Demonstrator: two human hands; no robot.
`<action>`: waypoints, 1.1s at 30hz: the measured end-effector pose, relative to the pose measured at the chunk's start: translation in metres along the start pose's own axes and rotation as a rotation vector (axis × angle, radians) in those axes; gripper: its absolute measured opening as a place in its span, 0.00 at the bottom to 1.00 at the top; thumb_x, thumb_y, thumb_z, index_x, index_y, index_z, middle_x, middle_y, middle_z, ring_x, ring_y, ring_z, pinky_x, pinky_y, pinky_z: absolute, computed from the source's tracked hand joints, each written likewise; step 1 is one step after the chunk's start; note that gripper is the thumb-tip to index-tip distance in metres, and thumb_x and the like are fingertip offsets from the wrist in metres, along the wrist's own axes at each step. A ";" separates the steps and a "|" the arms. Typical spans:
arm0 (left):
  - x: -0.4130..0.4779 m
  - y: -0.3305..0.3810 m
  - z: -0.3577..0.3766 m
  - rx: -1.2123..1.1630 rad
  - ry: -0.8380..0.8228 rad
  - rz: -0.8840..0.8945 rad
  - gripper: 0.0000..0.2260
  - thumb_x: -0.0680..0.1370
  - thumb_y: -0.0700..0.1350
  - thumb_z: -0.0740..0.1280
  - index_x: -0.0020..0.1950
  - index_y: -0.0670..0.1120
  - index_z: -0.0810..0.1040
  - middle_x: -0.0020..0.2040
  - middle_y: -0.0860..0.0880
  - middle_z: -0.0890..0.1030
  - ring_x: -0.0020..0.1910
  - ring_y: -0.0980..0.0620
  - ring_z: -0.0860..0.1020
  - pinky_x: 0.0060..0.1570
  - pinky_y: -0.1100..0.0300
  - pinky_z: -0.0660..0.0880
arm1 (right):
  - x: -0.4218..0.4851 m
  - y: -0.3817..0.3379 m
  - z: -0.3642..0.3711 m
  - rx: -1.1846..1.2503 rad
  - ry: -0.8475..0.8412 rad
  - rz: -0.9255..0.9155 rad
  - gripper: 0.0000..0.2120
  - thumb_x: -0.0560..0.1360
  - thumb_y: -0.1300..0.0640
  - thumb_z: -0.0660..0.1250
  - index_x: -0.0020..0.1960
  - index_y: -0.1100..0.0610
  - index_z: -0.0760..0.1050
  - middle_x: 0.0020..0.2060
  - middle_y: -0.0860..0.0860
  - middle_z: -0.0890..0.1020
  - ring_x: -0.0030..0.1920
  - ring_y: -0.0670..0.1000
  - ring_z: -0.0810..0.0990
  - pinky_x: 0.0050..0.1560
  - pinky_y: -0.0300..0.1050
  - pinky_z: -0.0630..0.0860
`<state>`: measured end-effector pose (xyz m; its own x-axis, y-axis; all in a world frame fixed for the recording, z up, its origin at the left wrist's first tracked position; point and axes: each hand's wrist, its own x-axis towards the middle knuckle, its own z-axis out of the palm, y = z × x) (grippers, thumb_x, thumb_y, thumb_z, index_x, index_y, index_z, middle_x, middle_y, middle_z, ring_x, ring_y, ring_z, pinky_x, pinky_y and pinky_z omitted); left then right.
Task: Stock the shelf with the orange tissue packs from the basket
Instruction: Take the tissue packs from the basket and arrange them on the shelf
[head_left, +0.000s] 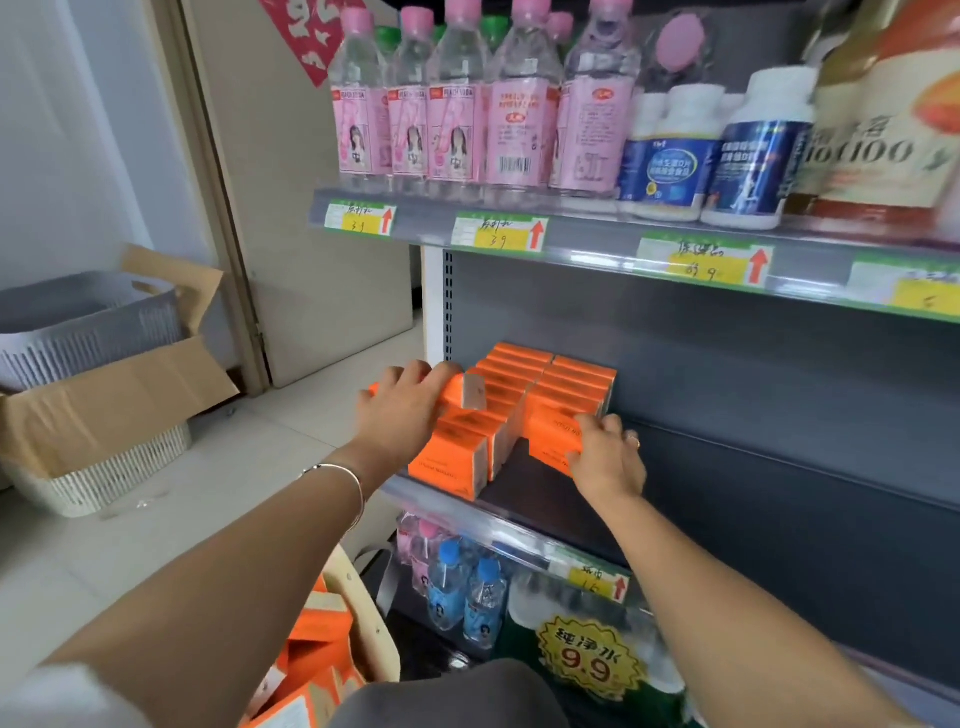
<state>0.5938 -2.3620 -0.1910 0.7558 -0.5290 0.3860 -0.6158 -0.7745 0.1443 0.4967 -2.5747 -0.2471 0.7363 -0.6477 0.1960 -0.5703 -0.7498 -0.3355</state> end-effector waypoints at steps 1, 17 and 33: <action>0.006 0.003 0.002 0.041 0.017 0.019 0.21 0.80 0.46 0.59 0.70 0.61 0.60 0.65 0.52 0.69 0.67 0.45 0.66 0.57 0.44 0.68 | 0.006 0.001 0.003 -0.030 0.001 -0.012 0.23 0.77 0.55 0.64 0.70 0.47 0.65 0.65 0.53 0.68 0.64 0.58 0.67 0.52 0.50 0.73; 0.053 0.014 0.039 0.062 0.039 0.124 0.21 0.78 0.46 0.62 0.70 0.55 0.63 0.65 0.52 0.70 0.65 0.47 0.67 0.56 0.50 0.65 | 0.067 -0.005 0.047 -0.231 0.160 -0.148 0.23 0.74 0.55 0.69 0.67 0.48 0.68 0.60 0.51 0.72 0.61 0.56 0.70 0.57 0.49 0.66; 0.046 0.052 0.030 -0.167 0.031 0.213 0.21 0.73 0.39 0.65 0.66 0.45 0.68 0.60 0.47 0.73 0.61 0.44 0.70 0.58 0.50 0.67 | 0.025 -0.024 -0.007 0.124 0.166 -0.468 0.24 0.75 0.47 0.66 0.69 0.51 0.67 0.64 0.50 0.73 0.65 0.56 0.70 0.62 0.50 0.69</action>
<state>0.6033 -2.4371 -0.1932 0.5995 -0.6614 0.4507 -0.7905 -0.5773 0.2043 0.5263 -2.5743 -0.2273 0.8286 -0.2670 0.4920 -0.1385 -0.9494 -0.2820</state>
